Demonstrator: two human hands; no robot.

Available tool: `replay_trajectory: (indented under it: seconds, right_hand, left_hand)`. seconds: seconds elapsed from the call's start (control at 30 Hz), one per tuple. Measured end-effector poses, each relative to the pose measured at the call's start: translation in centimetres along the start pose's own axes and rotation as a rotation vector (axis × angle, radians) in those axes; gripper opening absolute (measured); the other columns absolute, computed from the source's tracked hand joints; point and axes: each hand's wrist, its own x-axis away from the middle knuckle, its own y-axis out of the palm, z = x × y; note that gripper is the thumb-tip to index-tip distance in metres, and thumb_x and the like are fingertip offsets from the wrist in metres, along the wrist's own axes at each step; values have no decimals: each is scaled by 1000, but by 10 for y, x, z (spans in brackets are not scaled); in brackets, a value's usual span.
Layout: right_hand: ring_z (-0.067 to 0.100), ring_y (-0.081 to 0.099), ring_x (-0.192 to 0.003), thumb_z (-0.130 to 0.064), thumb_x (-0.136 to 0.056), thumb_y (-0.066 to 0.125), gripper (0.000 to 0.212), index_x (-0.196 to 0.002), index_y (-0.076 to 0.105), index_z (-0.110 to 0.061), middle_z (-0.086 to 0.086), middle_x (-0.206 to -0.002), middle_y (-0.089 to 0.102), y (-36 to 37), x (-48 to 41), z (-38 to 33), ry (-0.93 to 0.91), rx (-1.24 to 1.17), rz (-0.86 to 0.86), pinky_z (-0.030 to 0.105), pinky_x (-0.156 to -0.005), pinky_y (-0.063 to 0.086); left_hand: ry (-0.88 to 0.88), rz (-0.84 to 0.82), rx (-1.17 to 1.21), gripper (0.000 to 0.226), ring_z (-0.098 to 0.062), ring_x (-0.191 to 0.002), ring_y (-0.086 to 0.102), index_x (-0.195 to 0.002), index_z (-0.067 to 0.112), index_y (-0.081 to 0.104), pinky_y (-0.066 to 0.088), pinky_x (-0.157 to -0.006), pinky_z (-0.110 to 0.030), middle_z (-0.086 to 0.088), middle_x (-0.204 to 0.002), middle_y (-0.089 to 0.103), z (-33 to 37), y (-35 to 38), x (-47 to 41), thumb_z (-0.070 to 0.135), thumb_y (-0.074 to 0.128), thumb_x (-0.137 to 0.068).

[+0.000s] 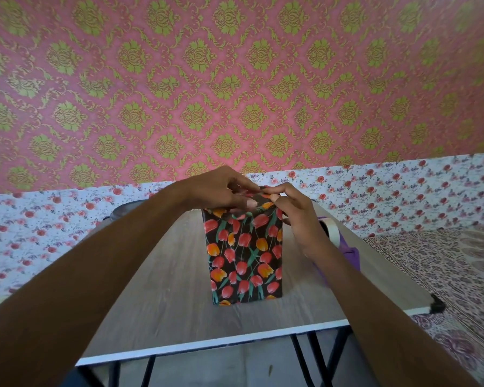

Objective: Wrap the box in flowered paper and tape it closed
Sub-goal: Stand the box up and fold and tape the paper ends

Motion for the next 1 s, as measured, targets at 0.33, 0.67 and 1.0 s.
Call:
replay_trajectory:
  seconds: [0.33,0.67,1.0]
  right_hand:
    - [13,66,-113,-50,-100,52,40,-121,69,-20,-2,-118,71,-24,22,24,-40,43,235,35,-95,52]
    - [43,41,-127,-40,-91,69,31,-113,61,-19,18,-130,48,-76,49,57,476,690,661,55,-101,39]
    - [41,52,-118,-62,-72,68,75,-125,56,-11,21,-129,54,-108,27,90,838,608,409,46,-99,44]
  left_hand:
    - [-31,22,-59,45,-22,-124,55,-133,26,66,43,-103,-44,2,-139,61,4,1,0,37,72,-90]
    - [-52,25,-39,45,-20,-112,64,-133,22,65,52,-90,-29,0,-125,67,6,0,3,35,73,-90]
    - [-99,30,28,43,-12,-105,66,-127,30,70,56,-84,-29,10,-123,67,8,1,3,36,77,-85]
